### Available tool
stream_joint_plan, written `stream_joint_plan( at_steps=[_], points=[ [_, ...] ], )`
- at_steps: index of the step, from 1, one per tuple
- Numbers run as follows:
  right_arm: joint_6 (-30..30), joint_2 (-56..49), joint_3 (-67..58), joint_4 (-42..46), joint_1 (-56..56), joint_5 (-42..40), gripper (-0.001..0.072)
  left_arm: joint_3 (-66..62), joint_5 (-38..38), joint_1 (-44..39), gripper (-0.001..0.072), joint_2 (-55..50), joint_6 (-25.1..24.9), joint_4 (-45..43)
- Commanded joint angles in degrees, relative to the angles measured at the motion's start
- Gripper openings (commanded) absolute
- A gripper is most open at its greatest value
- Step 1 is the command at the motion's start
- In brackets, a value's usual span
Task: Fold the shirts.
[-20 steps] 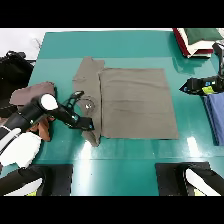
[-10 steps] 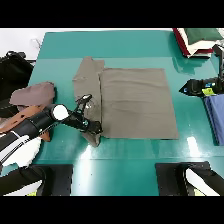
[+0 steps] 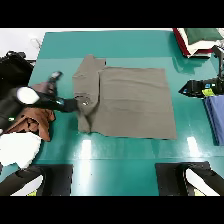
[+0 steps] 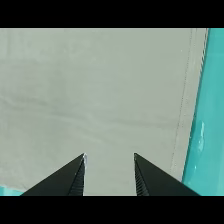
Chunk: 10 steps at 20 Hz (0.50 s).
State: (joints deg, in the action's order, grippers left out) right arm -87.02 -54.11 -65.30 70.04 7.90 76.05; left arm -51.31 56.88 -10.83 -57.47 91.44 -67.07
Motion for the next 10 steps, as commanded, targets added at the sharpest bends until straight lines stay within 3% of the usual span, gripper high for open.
stream_joint_plan(
  at_steps=[1, 2, 3, 4, 5, 10],
  points=[
    [0.0, 0.04, 0.02, 0.0, 0.02, 0.04, 0.0353, -3.19, 5.42, 10.16, 0.0025, 3.54, -2.01, -9.11],
    [0.0, 0.04, 0.02, 0.0, 0.02, -0.02, 0.0353, -2.97, 5.9, 12.07, 0.0026, 3.54, -1.97, -9.09],
    [0.0, 0.04, 0.02, 0.02, 0.02, 0.0, 0.0353, -2.82, 5.95, 13.38, 0.0071, 3.54, -2.08, -9.09],
    [0.0, 0.04, 0.02, 0.02, 0.02, 0.0, 0.0353, -2.84, 6.03, 14.49, 0.0441, 3.54, -2.38, -9.05],
    [0.0, 0.04, 0.02, 0.02, 0.02, 0.0, 0.0353, -2.84, 6.88, 15.37, 0.0573, 3.54, -2.38, -9.03],
    [0.02, 0.04, 0.02, 0.02, 0.02, -0.02, 0.0353, 4.83, 11.02, 16.33, 0.0568, 3.54, -2.38, -5.66]
  ],
)
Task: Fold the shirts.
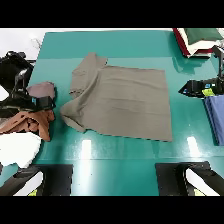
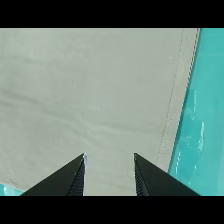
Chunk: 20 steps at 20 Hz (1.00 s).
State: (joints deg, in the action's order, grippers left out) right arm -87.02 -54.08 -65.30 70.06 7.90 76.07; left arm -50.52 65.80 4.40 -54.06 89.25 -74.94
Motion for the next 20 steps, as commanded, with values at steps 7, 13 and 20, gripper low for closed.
stream_joint_plan(
  at_steps=[7, 13, 20],
  points=[
    [0.02, 0.02, 0.02, -0.02, 0.02, -0.09, 0.0353, 19.89, -10.25, 0.92, 0.0568, 0.13, -6.91, 19.8],
    [-0.02, 0.02, 0.04, -0.04, 0.02, -0.02, 0.0353, 23.04, -19.21, 0.92, 0.0566, 0.13, -12.96, 27.43],
    [-0.02, 0.02, 0.04, -0.04, 0.02, 0.2, 0.0352, 23.04, -20.17, 0.92, 0.0306, 0.13, -16.46, 31.65]
  ],
)
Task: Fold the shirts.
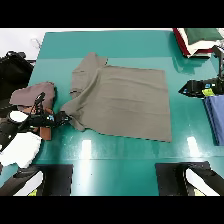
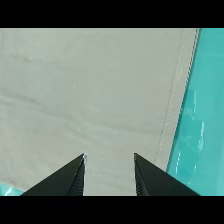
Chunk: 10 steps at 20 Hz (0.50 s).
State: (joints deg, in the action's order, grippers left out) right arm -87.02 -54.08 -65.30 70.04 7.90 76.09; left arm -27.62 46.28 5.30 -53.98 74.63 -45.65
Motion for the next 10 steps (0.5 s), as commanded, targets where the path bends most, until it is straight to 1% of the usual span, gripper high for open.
stream_joint_plan(
  at_steps=[1, 3, 5, 7, 8, 9, 10],
  points=[
    [-0.02, 0.02, 0.04, 0.0, 0.02, 0.48, 0.0353, 0.11, -0.48, 0.02, 0.0303, 0.04, -1.73, 2.43],
    [0.0, 0.02, 0.04, 0.33, 0.04, 1.55, 0.0353, -0.26, 0.39, 0.04, 0.0029, 0.07, -1.57, 2.6],
    [0.07, 0.02, 0.07, 3.37, 0.04, 5.64, 0.0352, -3.02, 4.2, 0.04, 0.0023, 0.07, -1.6, 2.47],
    [0.07, 0.72, 2.4, 9.2, 0.07, 9.86, 0.0353, -7.82, 9.77, 0.04, 0.0023, 0.07, -1.64, 0.52],
    [0.04, 1.84, 5.55, 11.63, 0.22, 10.84, 0.0352, -10.36, 12.09, 0.04, 0.0024, 0.07, -1.64, -1.14],
    [0.07, 3.04, 9.55, 12.2, 1.29, 11.04, 0.0354, -13.03, 14.05, 0.02, 0.0023, 0.07, -1.62, -3.26],
    [0.09, 4.28, 14.56, 11.21, 3.54, 10.64, 0.0371, -15.34, 15.32, 0.04, 0.0024, 0.07, -1.62, -4.83]
  ],
)
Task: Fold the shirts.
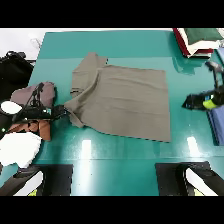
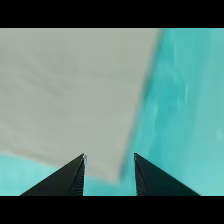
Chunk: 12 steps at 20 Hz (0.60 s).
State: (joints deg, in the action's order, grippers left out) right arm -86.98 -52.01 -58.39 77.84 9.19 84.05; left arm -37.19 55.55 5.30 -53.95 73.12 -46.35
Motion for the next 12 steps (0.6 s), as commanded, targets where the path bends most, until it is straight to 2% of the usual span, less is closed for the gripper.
stream_joint_plan(
  at_steps=[1, 2, 3, 7, 10, 12],
  points=[
    [0.28, 3.19, 12.92, 1.03, 5.46, 2.05, 0.0421, -7.45, 6.56, 0.04, 0.0023, 0.04, -0.11, -5.03],
    [1.9, 3.52, 17.66, -2.29, 8.92, 1.46, 0.0491, -8.7, 6.71, 0.04, 0.0024, 0.04, -0.11, -5.09],
    [3.61, 3.34, 22.29, -6.03, 12.83, 0.48, 0.0524, -9.31, 6.67, 0.02, 0.0024, 0.04, -0.11, -5.03],
    [7.17, 0.35, 34.03, -16.7, 20.87, -5.09, 0.0519, -9.46, 6.47, 0.02, 0.0024, 0.02, -0.11, -4.92],
    [7.69, -3.8, 37.11, -21.94, 17.49, -10.05, 0.0498, -9.46, 6.51, 0.02, 0.0024, 0.02, -0.11, -4.92],
    [7.76, -6.56, 36.54, -25.2, 12.28, -14.05, 0.0444, -9.46, 6.54, 0.02, 0.0024, 0.02, -0.11, -4.92]
  ],
)
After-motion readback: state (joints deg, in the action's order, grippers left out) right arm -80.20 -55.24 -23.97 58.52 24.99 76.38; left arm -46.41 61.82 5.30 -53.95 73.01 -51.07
